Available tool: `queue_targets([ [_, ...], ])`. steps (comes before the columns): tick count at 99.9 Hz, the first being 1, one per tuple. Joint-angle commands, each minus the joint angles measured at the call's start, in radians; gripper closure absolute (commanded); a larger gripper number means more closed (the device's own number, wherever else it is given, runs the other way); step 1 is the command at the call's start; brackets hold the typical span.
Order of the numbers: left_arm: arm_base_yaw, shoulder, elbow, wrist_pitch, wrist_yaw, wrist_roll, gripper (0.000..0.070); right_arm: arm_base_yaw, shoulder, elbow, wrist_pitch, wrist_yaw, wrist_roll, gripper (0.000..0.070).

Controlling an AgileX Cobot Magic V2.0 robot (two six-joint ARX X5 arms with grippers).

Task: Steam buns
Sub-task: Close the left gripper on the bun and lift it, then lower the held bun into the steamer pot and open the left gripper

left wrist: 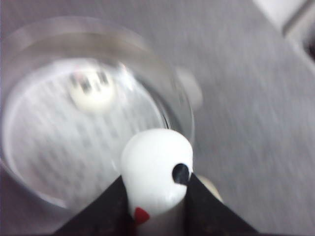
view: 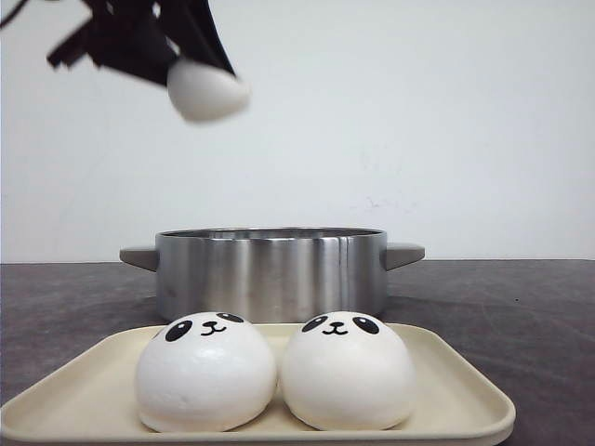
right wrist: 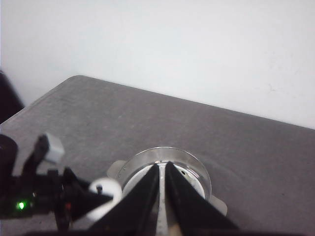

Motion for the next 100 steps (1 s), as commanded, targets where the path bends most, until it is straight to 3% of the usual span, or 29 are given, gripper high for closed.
queue_targets([
  [1,0.010,0.029,0.042,0.023,-0.013,0.039,0.0690,0.011,0.011,0.017,0.015,0.004,0.003,0.0689],
  [56,0.172,0.486,0.319,0.053,0.026,0.061,0.0689,0.011,0.024,0.016,0.018,0.005,-0.034,0.0689],
  [84,0.201,0.636,0.341,0.061,0.033,0.061,0.0667,0.011,0.024,0.016,-0.022,0.012,-0.033,0.0689],
  [91,0.204,0.657,0.341,0.060,0.044,0.059,0.0592,0.011,0.024,0.016,-0.040,0.028,-0.029,0.0689],
  [100,0.204,0.669,0.341,0.058,0.060,0.059,0.0388,0.011,0.024,0.016,-0.059,0.034,-0.025,0.0689],
])
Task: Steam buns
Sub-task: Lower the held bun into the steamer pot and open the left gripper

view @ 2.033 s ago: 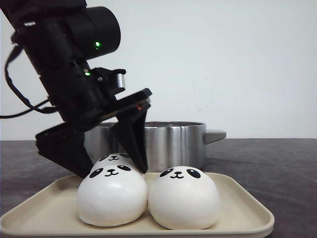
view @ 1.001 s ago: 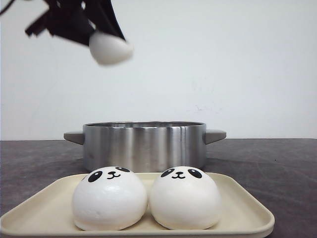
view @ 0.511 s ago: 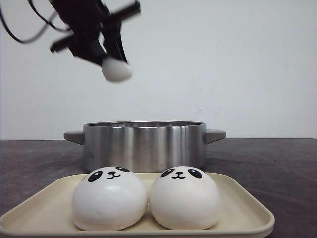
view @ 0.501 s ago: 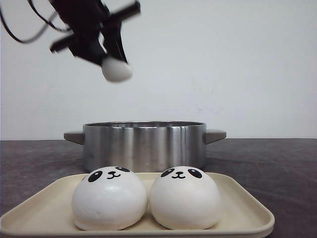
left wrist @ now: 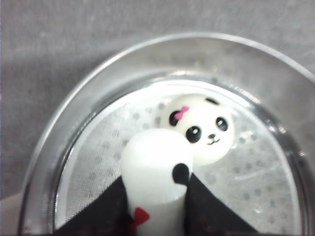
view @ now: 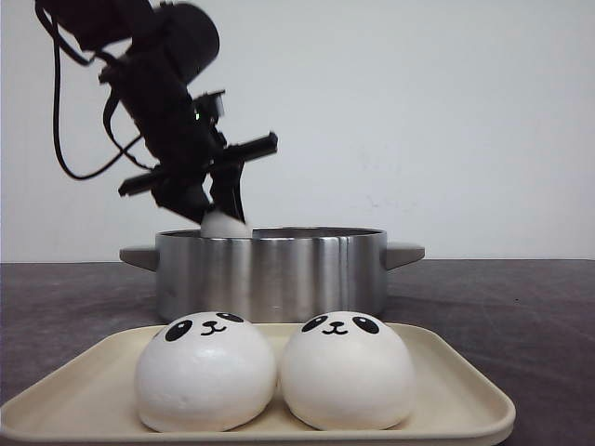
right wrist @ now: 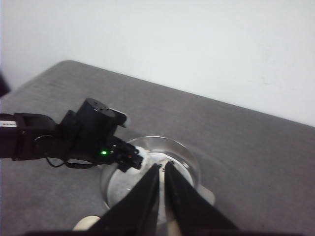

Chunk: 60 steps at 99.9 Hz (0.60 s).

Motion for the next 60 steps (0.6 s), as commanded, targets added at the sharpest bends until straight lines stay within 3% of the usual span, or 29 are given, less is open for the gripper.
queue_targets([
  [1,-0.006,0.021,0.023,0.011,0.009,0.006,0.0360,0.012,0.010,0.016,-0.005,0.006,0.000,0.0689],
  [9,-0.006,0.021,0.023,0.015,0.009,0.006,0.0173,0.012,0.010,0.016,-0.013,0.006,0.015,0.0689],
  [15,-0.007,0.020,0.026,0.013,0.009,0.006,0.0123,0.012,0.010,0.016,-0.015,0.006,0.016,0.0689],
  [42,-0.003,0.004,0.114,-0.154,0.009,0.007,0.0117,0.012,0.014,0.011,-0.034,0.005,0.016,0.0689],
  [60,-0.004,-0.104,0.158,-0.257,0.009,0.011,0.0198,0.012,0.018,-0.061,-0.045,0.001,0.016,0.0689],
])
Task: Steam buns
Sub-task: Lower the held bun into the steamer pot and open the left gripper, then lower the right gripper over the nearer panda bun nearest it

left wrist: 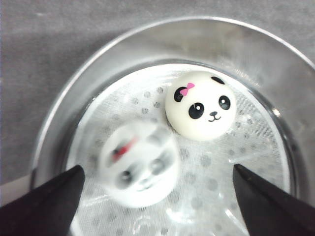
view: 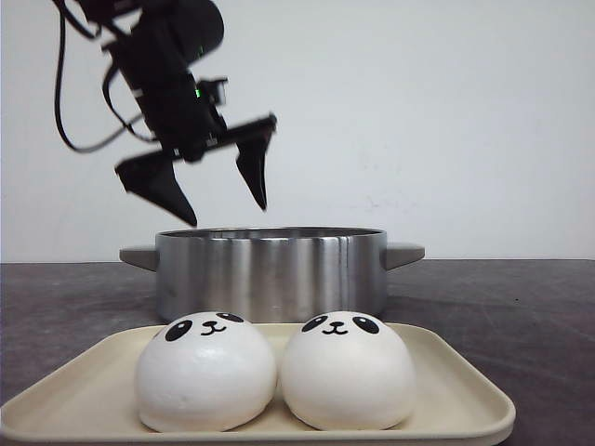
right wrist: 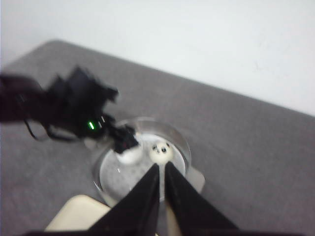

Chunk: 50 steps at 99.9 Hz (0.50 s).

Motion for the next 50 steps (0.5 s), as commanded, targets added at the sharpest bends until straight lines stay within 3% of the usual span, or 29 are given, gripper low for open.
queue_targets([
  [1,-0.005,-0.066,0.027,-0.006,0.005,0.010,0.0198,0.011,0.017,-0.027,0.013,-0.001,0.011,0.0689],
  [11,-0.013,-0.176,0.027,-0.036,0.004,0.018,0.0198,0.010,0.017,-0.129,0.029,-0.003,0.023,0.0689],
  [23,-0.024,-0.324,0.027,-0.084,0.005,0.027,0.0197,0.008,0.017,-0.308,0.113,-0.041,0.110,0.0689],
  [35,-0.042,-0.478,0.027,-0.136,0.005,0.029,0.0198,-0.002,0.018,-0.499,0.236,-0.124,0.204,0.0689],
  [46,-0.063,-0.609,0.027,-0.157,0.005,0.032,0.0197,-0.002,0.048,-0.638,0.346,-0.255,0.292,0.0687],
  [50,-0.069,-0.654,0.027,-0.162,0.005,0.032,0.0197,-0.002,0.068,-0.672,0.370,-0.303,0.324,0.0647],
])
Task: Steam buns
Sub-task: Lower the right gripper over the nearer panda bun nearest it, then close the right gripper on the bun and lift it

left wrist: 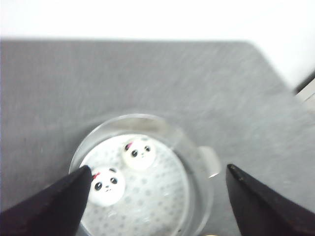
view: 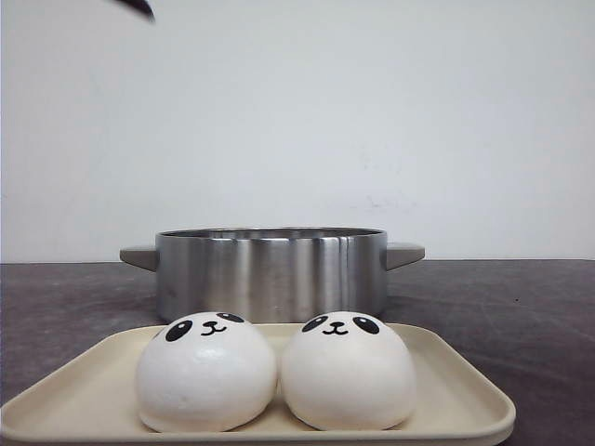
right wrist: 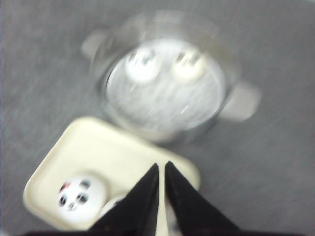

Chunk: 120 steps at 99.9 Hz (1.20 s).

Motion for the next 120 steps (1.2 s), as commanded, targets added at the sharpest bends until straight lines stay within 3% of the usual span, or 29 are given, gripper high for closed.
queue_targets([
  [1,-0.014,-0.061,0.021,-0.002,0.005,0.014,0.0198,0.011,0.039,-0.034,0.044,-0.075,0.110,0.0623],
  [11,-0.026,-0.155,0.021,-0.019,0.005,0.015,0.0198,0.010,0.112,-0.068,0.044,-0.151,0.145,0.0230],
  [14,-0.028,-0.179,0.021,-0.028,0.005,0.016,0.0197,0.010,0.131,-0.068,0.037,-0.168,0.146,0.0186],
  [21,-0.029,-0.230,0.021,-0.055,0.004,0.018,0.0198,0.011,0.186,-0.068,0.033,-0.210,0.153,0.0184],
  [82,-0.029,-0.346,0.021,-0.193,-0.010,0.060,0.0197,-0.007,0.512,-0.068,0.089,-0.262,0.190,0.0249],
  [86,-0.029,-0.346,0.021,-0.195,-0.010,0.060,0.0197,-0.008,0.520,-0.068,0.097,-0.263,0.193,0.0288],
  [92,-0.029,-0.346,0.021,-0.196,-0.010,0.060,0.0197,-0.009,0.527,-0.068,0.102,-0.259,0.196,0.0408],
  [99,-0.029,-0.346,0.021,-0.195,-0.010,0.060,0.0197,-0.010,0.532,-0.068,0.110,-0.255,0.195,0.0700],
  [120,-0.031,-0.347,0.021,-0.196,-0.010,0.060,0.0197,0.003,0.431,-0.008,0.097,-0.187,0.167,0.0688],
])
